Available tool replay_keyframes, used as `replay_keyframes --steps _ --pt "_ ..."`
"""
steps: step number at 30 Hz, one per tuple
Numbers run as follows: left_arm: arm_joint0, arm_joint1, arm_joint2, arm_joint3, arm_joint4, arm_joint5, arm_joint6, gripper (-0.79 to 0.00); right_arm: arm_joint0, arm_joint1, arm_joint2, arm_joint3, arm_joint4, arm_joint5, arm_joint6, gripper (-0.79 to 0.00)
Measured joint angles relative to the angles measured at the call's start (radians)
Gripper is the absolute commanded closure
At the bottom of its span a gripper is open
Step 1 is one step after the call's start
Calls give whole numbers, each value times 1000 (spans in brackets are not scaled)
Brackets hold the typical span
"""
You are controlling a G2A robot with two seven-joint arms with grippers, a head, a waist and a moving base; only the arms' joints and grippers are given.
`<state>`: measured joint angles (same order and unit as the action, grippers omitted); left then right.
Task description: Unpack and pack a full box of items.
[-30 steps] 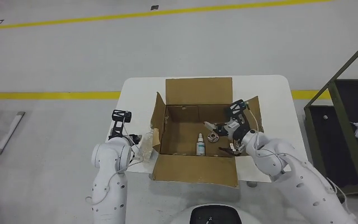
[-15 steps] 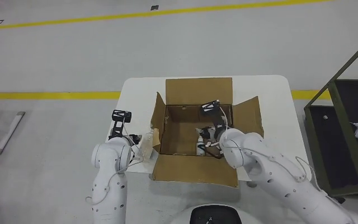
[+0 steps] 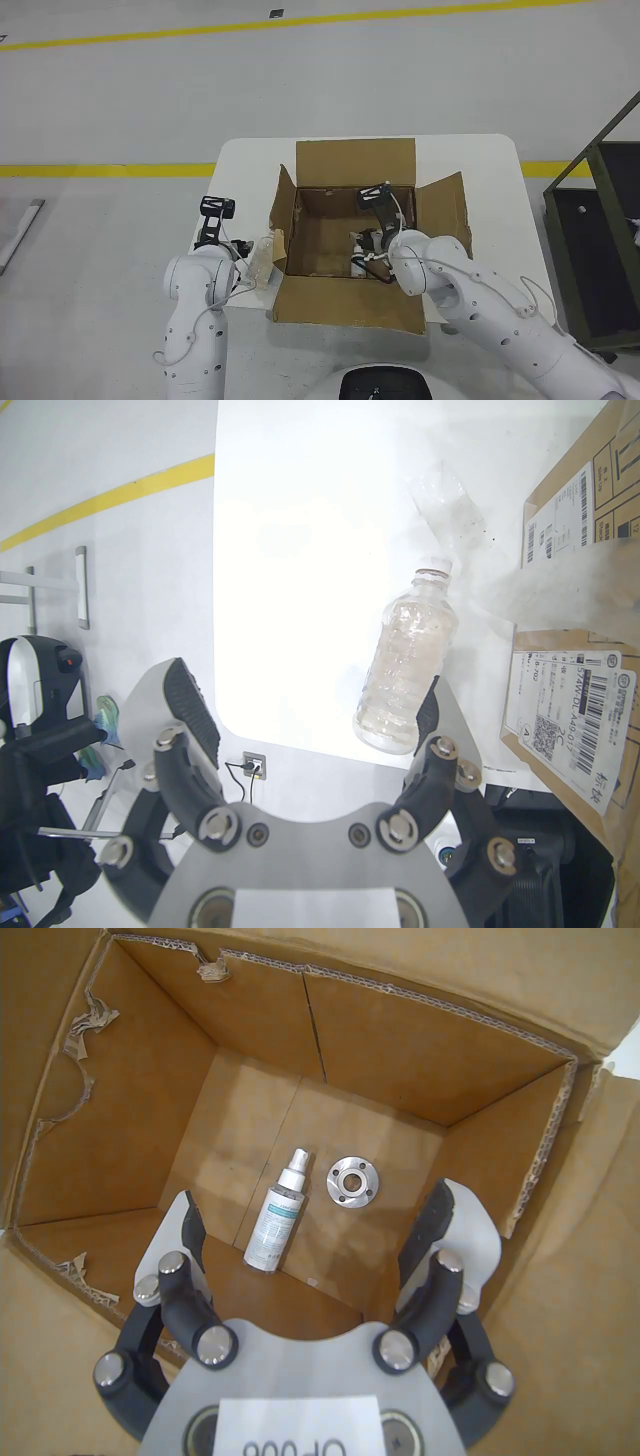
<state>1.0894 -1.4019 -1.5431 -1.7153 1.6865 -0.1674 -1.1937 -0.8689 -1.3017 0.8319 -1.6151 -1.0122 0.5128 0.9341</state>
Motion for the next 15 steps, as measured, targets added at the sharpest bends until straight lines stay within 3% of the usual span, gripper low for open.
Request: replay_keyframes --steps 6,14,15 --pt "0 0 0 0 0 0 0 -785 15 -23 -51 115 41 -89 -9 -785" --pt "0 0 0 0 0 0 0 -785 85 -74 -122 237 80 -75 -9 -785" --pt "0 0 0 0 0 0 0 -785 92 -78 -124 243 86 -73 -5 -696"
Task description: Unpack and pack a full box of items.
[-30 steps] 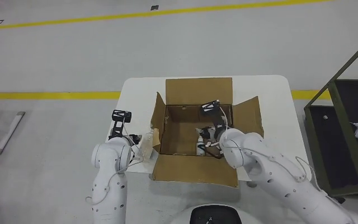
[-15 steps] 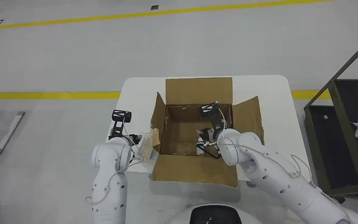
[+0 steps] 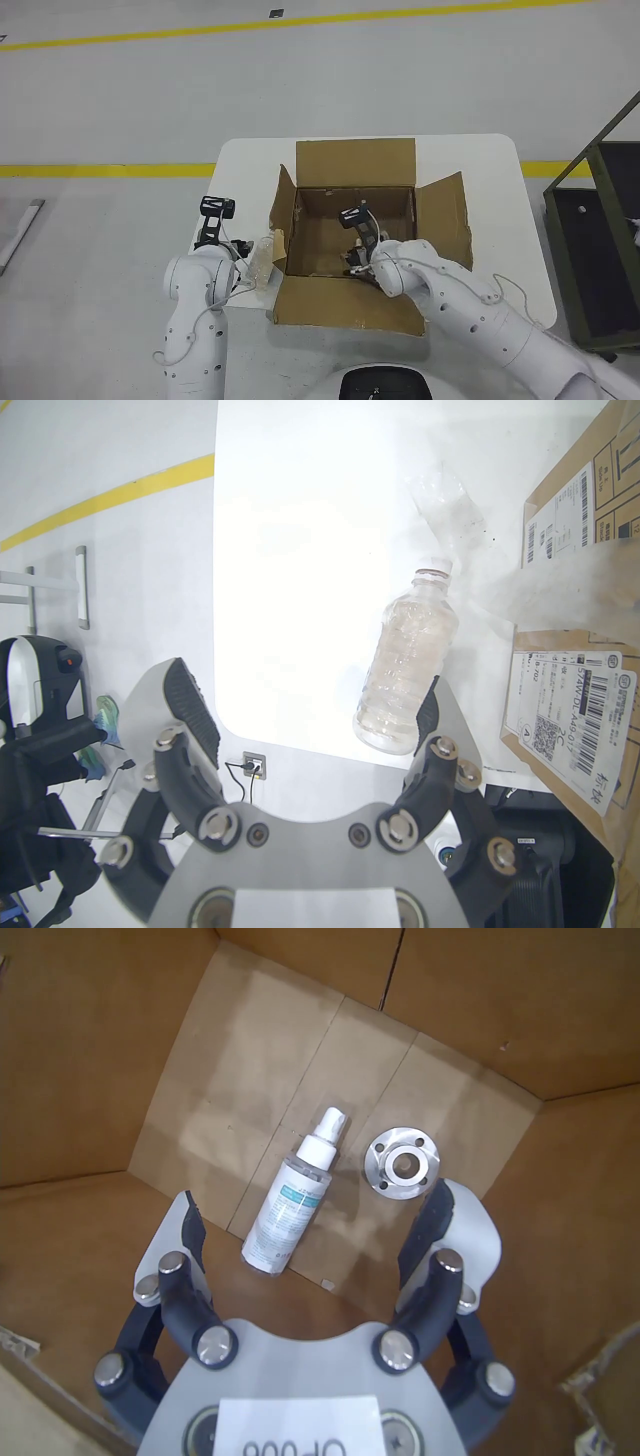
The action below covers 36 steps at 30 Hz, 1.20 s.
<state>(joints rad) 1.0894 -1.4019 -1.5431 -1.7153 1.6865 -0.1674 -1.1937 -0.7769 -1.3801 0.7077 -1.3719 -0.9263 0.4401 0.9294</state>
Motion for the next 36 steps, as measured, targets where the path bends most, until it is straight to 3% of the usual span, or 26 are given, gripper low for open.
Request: replay_keyframes --steps 3,13,17,19,21,25,27,29,30,33,36 --pt "0 0 0 0 0 0 0 -785 25 -13 -15 25 -3 3 23 -671" --pt "0 0 0 0 0 0 0 -785 68 -71 -79 149 38 -11 26 -733" --pt "0 0 0 0 0 0 0 -785 75 -88 -87 198 51 -19 12 -702" --pt "0 0 0 0 0 0 0 -785 77 -96 -86 224 66 -27 4 -619" --pt "0 0 0 0 0 0 0 -785 81 -102 -85 245 76 -37 -4 -606" --pt "0 0 0 0 0 0 0 -785 92 -117 -88 292 90 -55 -12 -653" --pt "0 0 0 0 0 0 0 -785 99 -125 -90 313 94 -61 -15 -508" --pt "0 0 0 0 0 0 0 -785 103 -132 -91 328 100 -66 -16 -493" --pt "0 0 0 0 0 0 0 -785 106 -135 -90 339 104 -70 -14 -391" --pt "0 0 0 0 0 0 0 -785 113 -143 -89 363 110 -77 -17 -302" --pt "0 0 0 0 0 0 0 -785 120 -150 -82 381 117 -85 -21 -12"
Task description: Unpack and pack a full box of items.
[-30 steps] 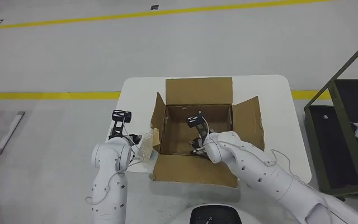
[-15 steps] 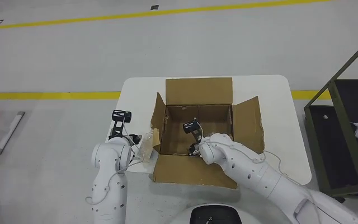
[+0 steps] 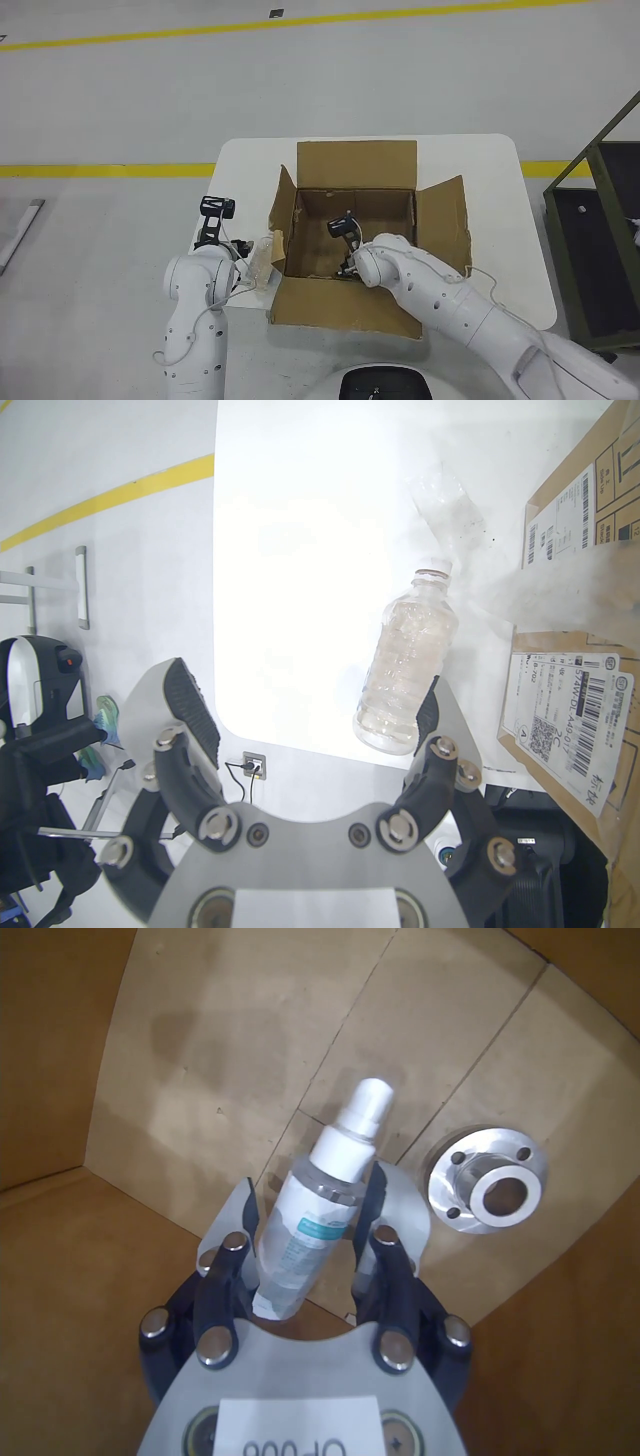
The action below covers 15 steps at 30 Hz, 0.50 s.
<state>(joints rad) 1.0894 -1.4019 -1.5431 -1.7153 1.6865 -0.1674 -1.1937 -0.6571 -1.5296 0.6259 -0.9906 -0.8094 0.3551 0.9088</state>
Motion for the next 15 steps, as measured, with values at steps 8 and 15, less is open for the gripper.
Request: replay_keyframes --steps 8,15 --pt "0 0 0 0 0 0 0 -785 -7 9 61 -39 -5 -1 -20 0" --pt "0 0 0 0 0 0 0 -785 -98 67 212 -266 -33 -10 -10 0"
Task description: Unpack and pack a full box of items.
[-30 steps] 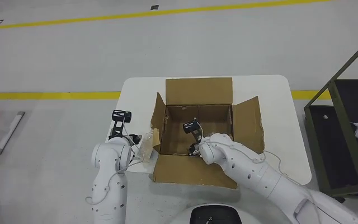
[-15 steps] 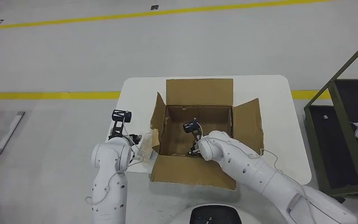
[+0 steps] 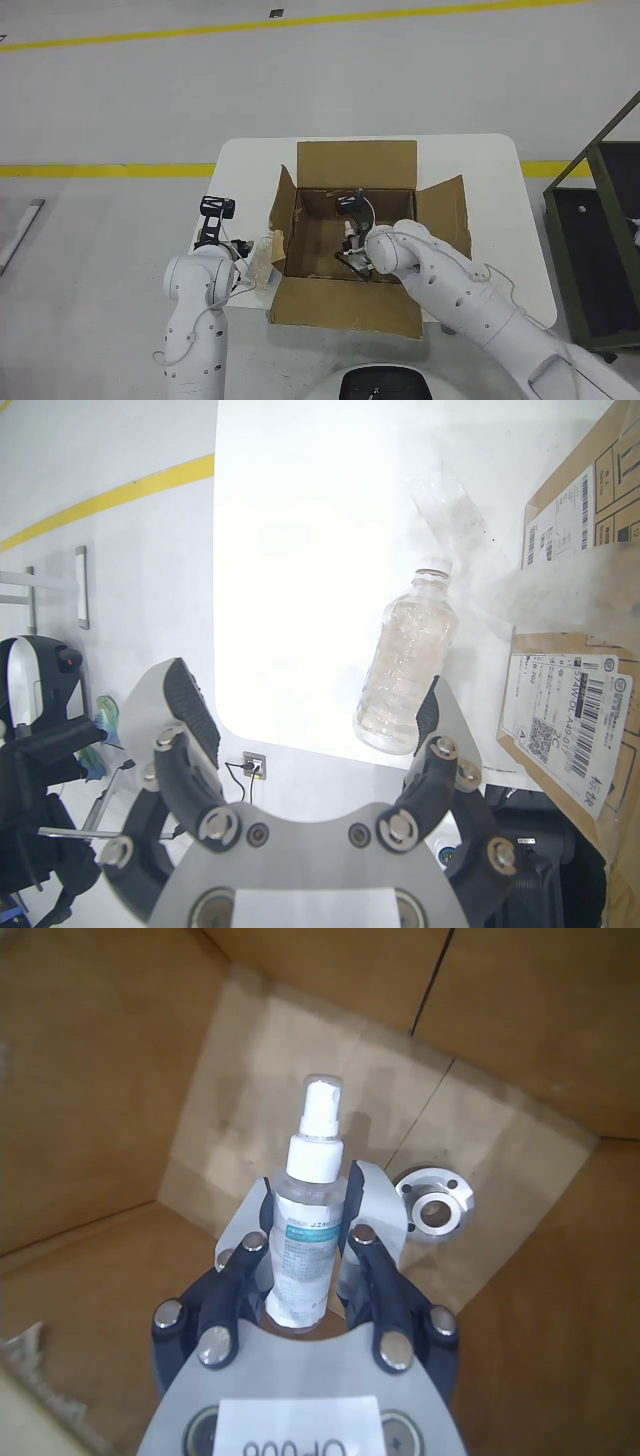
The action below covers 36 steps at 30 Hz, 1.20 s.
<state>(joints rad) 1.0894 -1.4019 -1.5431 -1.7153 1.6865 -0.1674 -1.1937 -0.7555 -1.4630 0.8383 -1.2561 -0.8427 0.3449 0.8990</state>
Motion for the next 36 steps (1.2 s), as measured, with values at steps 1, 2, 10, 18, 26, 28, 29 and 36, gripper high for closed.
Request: replay_keyframes --steps 1,2,10,18,26,28,29,36 --pt "0 0 0 0 0 0 0 -785 -33 14 44 -65 5 -14 -1 0" --pt "0 0 0 0 0 0 0 -785 -61 25 80 -116 15 -29 -3 0" --pt "0 0 0 0 0 0 0 -785 -340 92 451 -471 283 -256 -59 0" --pt "0 0 0 0 0 0 0 -785 -444 104 664 -347 871 -517 -10 0" --pt "0 0 0 0 0 0 0 -785 -469 118 746 -285 1123 -688 46 0" --pt "0 0 0 0 0 0 0 -785 -490 129 795 -315 1082 -701 34 0" --pt "0 0 0 0 0 0 0 -785 -501 135 822 -334 1055 -701 27 0" --pt "0 0 0 0 0 0 0 -785 -631 177 1035 -576 673 -527 -54 0"
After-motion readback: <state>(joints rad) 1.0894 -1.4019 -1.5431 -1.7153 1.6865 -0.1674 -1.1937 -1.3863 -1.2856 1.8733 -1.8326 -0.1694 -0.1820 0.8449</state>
